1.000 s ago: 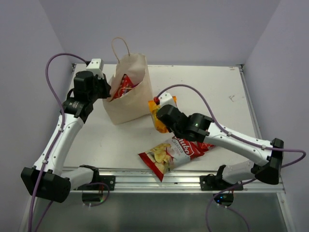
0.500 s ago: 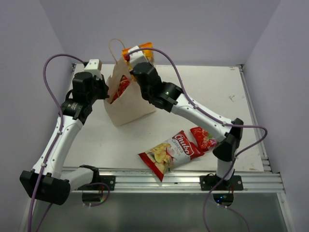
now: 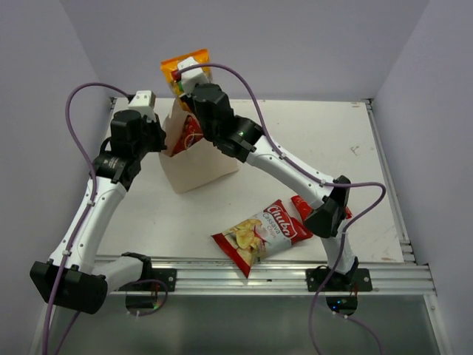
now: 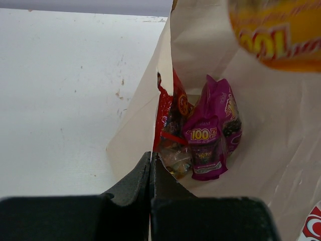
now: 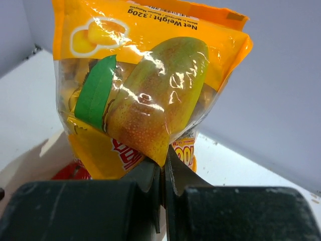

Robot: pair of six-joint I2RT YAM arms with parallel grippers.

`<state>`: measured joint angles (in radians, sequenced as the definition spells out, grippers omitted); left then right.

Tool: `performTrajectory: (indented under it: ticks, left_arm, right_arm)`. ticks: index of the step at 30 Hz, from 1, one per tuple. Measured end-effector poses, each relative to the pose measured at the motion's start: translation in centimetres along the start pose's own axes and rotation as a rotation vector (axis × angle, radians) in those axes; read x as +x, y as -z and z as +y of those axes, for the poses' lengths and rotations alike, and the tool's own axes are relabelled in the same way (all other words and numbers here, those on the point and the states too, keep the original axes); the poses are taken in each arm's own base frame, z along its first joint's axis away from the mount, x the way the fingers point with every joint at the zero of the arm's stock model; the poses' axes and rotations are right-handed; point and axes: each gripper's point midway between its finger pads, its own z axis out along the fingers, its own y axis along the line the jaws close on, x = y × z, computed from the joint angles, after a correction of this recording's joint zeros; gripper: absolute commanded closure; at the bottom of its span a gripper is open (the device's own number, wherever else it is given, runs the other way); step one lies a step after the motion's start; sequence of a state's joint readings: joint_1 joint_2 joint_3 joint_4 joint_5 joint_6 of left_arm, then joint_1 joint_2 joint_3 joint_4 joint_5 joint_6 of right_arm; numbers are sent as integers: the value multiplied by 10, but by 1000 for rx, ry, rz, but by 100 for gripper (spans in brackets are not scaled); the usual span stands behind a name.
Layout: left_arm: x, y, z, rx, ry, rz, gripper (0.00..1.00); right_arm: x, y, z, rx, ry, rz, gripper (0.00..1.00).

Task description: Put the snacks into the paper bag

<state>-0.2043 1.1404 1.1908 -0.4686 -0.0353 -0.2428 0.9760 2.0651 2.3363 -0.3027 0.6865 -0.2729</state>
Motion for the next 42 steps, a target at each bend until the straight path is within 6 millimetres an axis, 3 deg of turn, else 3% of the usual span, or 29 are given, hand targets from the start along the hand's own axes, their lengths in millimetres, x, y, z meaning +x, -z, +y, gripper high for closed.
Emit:
performTrajectory:
  ticks: [5, 6, 7, 8, 9, 12, 16, 18, 20, 22, 24, 27, 29, 32, 34, 36, 42]
  left_arm:
    - [-1, 0, 3, -18, 0, -5, 100]
    - [-1, 0, 5, -27, 0, -6, 100]
    - [-1, 0, 6, -34, -1, -6, 100]
    - [-1, 0, 7, -41, -1, -6, 100]
    - [-1, 0, 8, -47, -1, -7, 100]
    - [-2, 0, 10, -59, 0, -13, 100]
    - [-1, -3, 12, -70, -1, -10, 100]
    - [-2, -3, 12, -72, -1, -11, 100]
    - [-2, -3, 12, -73, -1, -11, 100]
    - [-2, -3, 12, -72, -1, -13, 100]
    - [-2, -4, 12, -72, -1, -13, 100]
    - [-2, -5, 12, -71, -1, -14, 100]
    - [-2, -6, 12, -71, 0, -15, 100]
    - [-2, -6, 12, -69, 0, -15, 100]
    - [-2, -7, 11, -66, 0, -14, 100]
    - [-2, -8, 11, -62, 1, -18, 100]
    - [-2, -8, 10, -59, 1, -19, 100]
  right_arm:
    - [69, 3, 26, -75, 50, 156, 98]
    - [84, 5, 31, -90, 60, 189, 85]
    - [95, 6, 35, -99, 62, 212, 31]
    - [102, 7, 38, -105, 68, 226, 10]
    - [104, 7, 39, -104, 65, 230, 1]
    - [88, 13, 30, -96, 52, 202, 1]
    - [29, 36, -9, -45, -4, 91, 1]
    - [-3, 57, -43, 10, -46, 30, 1]
    - [-21, 86, -86, 78, -101, -9, 1]
    - [-12, 113, -130, 153, -150, 4, 1]
    - [22, 128, -167, 235, -191, 70, 1]
    - [110, 144, -205, 377, -210, 257, 1]
    - [180, 151, -205, 415, -183, 426, 1]
    - [279, 165, -187, 414, -97, 701, 1]
    - [330, 185, -178, 404, -55, 872, 1]
    - [355, 203, -175, 404, -52, 983, 1]
    - [384, 229, -160, 382, -144, 1115, 1]
